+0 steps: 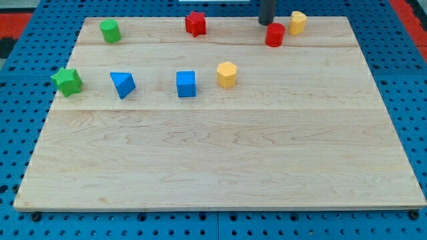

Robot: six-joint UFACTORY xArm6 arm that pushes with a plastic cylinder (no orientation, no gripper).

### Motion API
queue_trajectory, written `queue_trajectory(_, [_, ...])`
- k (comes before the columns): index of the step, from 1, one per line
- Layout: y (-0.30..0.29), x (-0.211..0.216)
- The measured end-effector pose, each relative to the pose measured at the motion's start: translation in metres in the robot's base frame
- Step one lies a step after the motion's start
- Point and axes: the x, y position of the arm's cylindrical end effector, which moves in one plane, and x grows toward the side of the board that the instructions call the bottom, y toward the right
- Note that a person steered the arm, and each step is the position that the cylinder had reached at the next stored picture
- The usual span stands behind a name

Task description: Move the green circle to the top left of the board

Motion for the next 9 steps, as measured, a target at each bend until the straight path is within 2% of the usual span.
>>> queue_trajectory(1, [0.023, 0.025])
queue_trajectory(2, [-0.009, 0.036])
queue_trajectory(5, [-0.041, 0.035])
queue_trajectory(6, [-0.111, 0.041])
queue_trajectory(8, [-0.286, 0.040])
queue_trajectory(9, [-0.311, 0.054])
